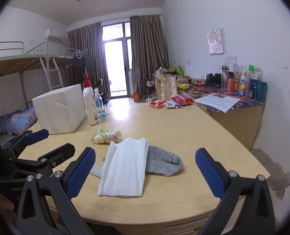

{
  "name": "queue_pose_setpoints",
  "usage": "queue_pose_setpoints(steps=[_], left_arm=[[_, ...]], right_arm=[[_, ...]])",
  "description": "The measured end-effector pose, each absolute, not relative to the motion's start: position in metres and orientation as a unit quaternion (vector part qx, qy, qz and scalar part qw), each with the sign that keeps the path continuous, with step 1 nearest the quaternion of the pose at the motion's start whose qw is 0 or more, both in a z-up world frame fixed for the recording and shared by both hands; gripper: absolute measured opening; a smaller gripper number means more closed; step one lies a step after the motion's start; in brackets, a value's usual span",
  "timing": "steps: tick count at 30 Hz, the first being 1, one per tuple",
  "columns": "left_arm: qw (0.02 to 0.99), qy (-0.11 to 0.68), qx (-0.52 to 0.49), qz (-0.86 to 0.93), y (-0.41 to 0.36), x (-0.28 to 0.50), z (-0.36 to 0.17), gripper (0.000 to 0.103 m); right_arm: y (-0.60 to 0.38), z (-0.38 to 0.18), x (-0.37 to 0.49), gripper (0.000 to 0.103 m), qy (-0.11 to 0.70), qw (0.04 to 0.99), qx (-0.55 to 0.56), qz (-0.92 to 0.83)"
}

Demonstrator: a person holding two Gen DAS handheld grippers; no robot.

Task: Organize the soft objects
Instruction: 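Approach the white tissue and grey sock with both tools, then close the right tool on the white tissue lying over the grey sock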

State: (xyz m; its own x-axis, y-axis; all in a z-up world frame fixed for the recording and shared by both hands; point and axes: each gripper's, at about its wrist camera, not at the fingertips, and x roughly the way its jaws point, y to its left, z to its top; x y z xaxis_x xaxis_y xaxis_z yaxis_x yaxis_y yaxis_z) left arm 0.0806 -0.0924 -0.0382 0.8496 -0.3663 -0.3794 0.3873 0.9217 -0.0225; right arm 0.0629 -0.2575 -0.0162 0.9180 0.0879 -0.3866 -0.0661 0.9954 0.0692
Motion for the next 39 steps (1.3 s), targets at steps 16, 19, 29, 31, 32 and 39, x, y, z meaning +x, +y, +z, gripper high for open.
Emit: queue_pose_setpoints(steps=[16, 19, 29, 31, 32, 39], left_arm=[[0.958, 0.229, 0.018, -0.169, -0.073, 0.114, -0.051, 0.103], [0.956, 0.241, 0.014, -0.168, -0.067, 0.121, -0.056, 0.103], [0.952, 0.252, -0.003, -0.171, -0.057, 0.129, -0.065, 0.103], [0.952, 0.25, -0.004, -0.174, -0.057, 0.129, -0.065, 0.103], [0.952, 0.252, -0.002, -0.174, -0.058, 0.129, -0.067, 0.103], [0.952, 0.248, 0.001, -0.18, -0.056, 0.127, -0.067, 0.103]], right_arm=[[-0.239, -0.05, 0.106, 0.085, 0.278, 0.954, 0.028, 0.106], [-0.236, -0.056, 0.111, 0.076, 0.295, 0.948, 0.028, 0.114], [-0.221, -0.065, 0.121, 0.063, 0.322, 0.939, 0.003, 0.118], [-0.218, -0.067, 0.124, 0.058, 0.329, 0.937, -0.003, 0.115], [-0.217, -0.068, 0.124, 0.055, 0.333, 0.936, -0.007, 0.114], [-0.218, -0.073, 0.129, 0.054, 0.352, 0.93, -0.01, 0.105]])
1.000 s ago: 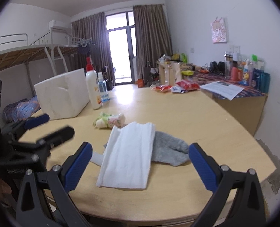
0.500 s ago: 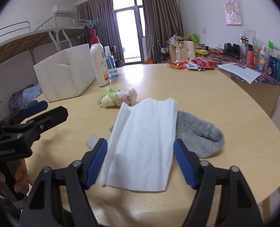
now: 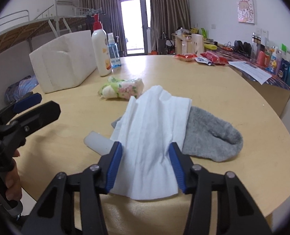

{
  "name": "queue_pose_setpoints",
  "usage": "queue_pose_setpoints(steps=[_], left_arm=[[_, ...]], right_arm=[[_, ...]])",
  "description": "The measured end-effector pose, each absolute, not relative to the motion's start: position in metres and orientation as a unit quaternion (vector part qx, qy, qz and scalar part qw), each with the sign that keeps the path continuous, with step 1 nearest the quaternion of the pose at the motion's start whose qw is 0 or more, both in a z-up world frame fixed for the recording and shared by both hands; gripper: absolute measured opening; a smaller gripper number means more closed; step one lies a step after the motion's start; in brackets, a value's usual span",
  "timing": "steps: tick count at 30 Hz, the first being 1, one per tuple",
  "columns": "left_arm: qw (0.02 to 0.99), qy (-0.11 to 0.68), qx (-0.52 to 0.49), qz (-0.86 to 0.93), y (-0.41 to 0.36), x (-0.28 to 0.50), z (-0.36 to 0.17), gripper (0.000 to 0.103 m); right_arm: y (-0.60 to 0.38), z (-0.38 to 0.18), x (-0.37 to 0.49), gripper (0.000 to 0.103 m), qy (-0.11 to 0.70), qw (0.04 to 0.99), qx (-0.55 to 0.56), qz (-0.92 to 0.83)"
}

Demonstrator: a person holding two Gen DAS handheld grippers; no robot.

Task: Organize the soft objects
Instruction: 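Close the right tool on the white tissue lying over the grey sock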

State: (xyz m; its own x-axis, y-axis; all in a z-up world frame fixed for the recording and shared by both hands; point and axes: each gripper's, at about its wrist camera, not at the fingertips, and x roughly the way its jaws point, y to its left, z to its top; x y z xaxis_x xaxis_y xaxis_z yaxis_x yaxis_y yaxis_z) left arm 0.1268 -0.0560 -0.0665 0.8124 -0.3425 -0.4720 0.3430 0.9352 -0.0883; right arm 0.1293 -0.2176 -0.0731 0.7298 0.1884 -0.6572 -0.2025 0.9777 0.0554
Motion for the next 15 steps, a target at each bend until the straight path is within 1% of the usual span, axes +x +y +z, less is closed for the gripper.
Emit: queue_pose_setpoints(steps=[1, 5, 7, 10, 13, 15], left_arm=[[0.952, 0.247, 0.0, -0.18, -0.0557, 0.1268, -0.0662, 0.103], [0.952, 0.247, -0.003, -0.18, -0.0541, 0.127, -0.0659, 0.103], [0.952, 0.247, -0.003, -0.181, -0.0543, 0.1271, -0.0655, 0.103], [0.952, 0.246, 0.001, -0.181, -0.0549, 0.1262, -0.0653, 0.103], [0.952, 0.246, 0.007, -0.184, -0.0564, 0.1256, -0.0655, 0.103], [0.951, 0.246, 0.006, -0.185, -0.0557, 0.1251, -0.0654, 0.103]], right_arm=[[-0.2174, -0.0737, 0.13, 0.054, 0.354, 0.929, -0.01, 0.105], [-0.2178, -0.0723, 0.1293, 0.037, 0.35, 0.93, -0.007, 0.111], [-0.2205, -0.0723, 0.1295, 0.033, 0.351, 0.929, -0.001, 0.114], [-0.2221, -0.0727, 0.1286, 0.021, 0.35, 0.93, -0.002, 0.112], [-0.2211, -0.0743, 0.1295, 0.015, 0.349, 0.93, 0.0, 0.116], [-0.2207, -0.0719, 0.1282, 0.01, 0.346, 0.931, -0.001, 0.118]])
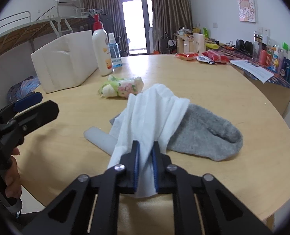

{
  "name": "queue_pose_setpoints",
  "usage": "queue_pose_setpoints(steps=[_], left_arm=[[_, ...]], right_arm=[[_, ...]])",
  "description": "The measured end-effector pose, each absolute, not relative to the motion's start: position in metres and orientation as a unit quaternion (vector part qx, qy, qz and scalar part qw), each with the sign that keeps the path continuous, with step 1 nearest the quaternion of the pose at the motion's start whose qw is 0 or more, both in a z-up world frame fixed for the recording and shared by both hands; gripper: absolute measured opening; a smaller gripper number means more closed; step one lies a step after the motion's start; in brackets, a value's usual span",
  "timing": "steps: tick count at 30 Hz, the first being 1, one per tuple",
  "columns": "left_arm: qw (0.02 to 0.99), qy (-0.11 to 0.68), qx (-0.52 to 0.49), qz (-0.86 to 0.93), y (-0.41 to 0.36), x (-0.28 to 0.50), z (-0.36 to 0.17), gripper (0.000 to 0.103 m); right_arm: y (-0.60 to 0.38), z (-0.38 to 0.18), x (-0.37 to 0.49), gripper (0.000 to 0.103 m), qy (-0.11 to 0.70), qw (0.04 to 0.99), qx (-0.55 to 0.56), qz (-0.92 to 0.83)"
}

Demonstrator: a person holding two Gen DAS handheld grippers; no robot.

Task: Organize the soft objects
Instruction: 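Close the right tool on the white tissue lying over the grey sock, then lift the white tissue up off the sock with the right tool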

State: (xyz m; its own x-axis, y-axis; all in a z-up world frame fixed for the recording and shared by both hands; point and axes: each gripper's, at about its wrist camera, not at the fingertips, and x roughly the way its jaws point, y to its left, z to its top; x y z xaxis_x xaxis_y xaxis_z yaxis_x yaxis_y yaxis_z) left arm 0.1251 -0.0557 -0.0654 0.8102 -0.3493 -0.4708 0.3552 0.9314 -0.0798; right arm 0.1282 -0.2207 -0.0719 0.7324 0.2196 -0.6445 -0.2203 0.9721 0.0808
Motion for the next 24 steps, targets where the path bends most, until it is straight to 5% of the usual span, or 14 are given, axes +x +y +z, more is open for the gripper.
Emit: queue_pose_setpoints(steps=[14, 19, 21, 23, 24], left_arm=[[0.94, 0.262, 0.023, -0.22, -0.073, 0.122, -0.063, 0.103], [0.941, 0.259, 0.027, -0.218, -0.074, 0.119, -0.06, 0.103], [0.942, 0.257, 0.025, -0.214, -0.072, 0.118, -0.059, 0.103], [0.943, 0.257, 0.022, -0.21, -0.069, 0.118, -0.059, 0.103], [0.943, 0.257, 0.022, -0.209, -0.068, 0.118, -0.059, 0.103]], right_arm=[[-0.238, -0.029, 0.113, 0.008, 0.275, 0.953, 0.03, 0.127], [-0.243, -0.042, 0.127, 0.009, 0.312, 0.943, 0.045, 0.103], [-0.242, -0.048, 0.133, 0.018, 0.323, 0.941, 0.047, 0.085], [-0.242, -0.053, 0.142, 0.055, 0.332, 0.939, 0.05, 0.078], [-0.245, -0.054, 0.143, 0.061, 0.332, 0.939, 0.052, 0.078]])
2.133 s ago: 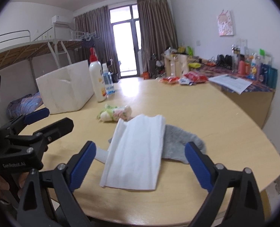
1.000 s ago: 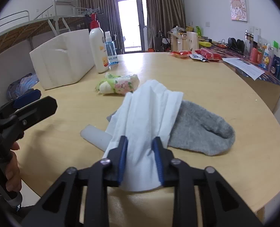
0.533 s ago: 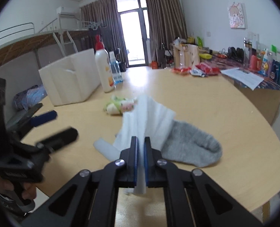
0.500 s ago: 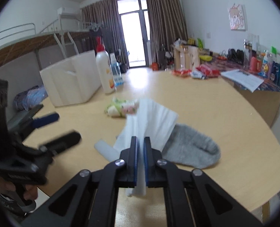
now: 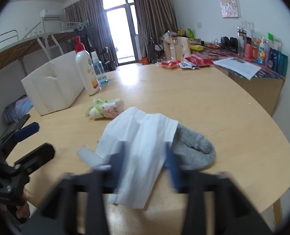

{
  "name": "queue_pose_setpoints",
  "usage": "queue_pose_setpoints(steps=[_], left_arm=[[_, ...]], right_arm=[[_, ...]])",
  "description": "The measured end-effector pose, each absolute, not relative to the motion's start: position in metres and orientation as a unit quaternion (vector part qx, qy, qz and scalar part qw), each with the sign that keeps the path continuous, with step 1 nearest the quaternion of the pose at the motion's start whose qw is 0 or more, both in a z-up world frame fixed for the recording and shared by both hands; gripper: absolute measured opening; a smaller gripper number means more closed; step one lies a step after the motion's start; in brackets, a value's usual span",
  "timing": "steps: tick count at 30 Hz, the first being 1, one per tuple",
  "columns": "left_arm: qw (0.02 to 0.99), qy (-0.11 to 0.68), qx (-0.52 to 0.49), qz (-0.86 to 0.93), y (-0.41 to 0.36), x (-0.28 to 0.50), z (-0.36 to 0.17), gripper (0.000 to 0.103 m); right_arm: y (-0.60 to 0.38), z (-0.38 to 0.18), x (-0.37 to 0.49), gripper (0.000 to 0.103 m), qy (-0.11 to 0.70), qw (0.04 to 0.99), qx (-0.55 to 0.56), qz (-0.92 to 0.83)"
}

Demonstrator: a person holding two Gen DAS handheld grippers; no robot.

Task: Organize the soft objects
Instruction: 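Lift the white tissue up off the sock with the right tool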

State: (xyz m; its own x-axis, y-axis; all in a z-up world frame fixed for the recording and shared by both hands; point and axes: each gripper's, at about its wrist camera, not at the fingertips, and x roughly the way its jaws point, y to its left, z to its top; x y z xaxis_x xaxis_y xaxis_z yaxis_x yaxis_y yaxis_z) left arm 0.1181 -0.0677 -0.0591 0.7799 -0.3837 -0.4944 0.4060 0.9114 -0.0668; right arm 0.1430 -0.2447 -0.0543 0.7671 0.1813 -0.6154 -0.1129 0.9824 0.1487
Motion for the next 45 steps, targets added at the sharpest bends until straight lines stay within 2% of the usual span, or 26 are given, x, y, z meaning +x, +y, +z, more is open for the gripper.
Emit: queue_pose_setpoints(steps=[1, 10, 12, 13, 14, 16, 34, 45], left_arm=[[0.943, 0.257, 0.022, -0.209, -0.067, 0.118, -0.059, 0.103], [0.944, 0.256, 0.014, -0.208, -0.06, 0.123, -0.059, 0.103], [0.944, 0.256, 0.012, -0.208, -0.058, 0.123, -0.06, 0.103], [0.944, 0.257, 0.013, -0.207, -0.058, 0.124, -0.061, 0.103], [0.944, 0.258, 0.012, -0.207, -0.058, 0.124, -0.061, 0.103], [0.943, 0.26, 0.01, -0.206, -0.058, 0.126, -0.062, 0.103], [0.934, 0.264, 0.033, -0.238, -0.08, 0.12, -0.061, 0.103], [0.911, 0.324, 0.023, -0.255, -0.104, 0.125, -0.071, 0.103]], right_arm=[[-0.244, -0.055, 0.144, 0.065, 0.33, 0.939, 0.054, 0.081], [-0.235, -0.069, 0.154, 0.065, 0.366, 0.927, 0.04, 0.075], [-0.232, -0.07, 0.153, 0.053, 0.366, 0.927, 0.03, 0.077], [-0.23, -0.07, 0.152, 0.033, 0.368, 0.926, 0.024, 0.077], [-0.228, -0.071, 0.151, 0.019, 0.37, 0.925, 0.022, 0.08], [-0.225, -0.071, 0.147, 0.007, 0.363, 0.927, 0.013, 0.091], [-0.252, -0.029, 0.124, 0.006, 0.288, 0.952, 0.044, 0.092], [-0.276, -0.026, 0.111, 0.006, 0.273, 0.957, 0.067, 0.075]])
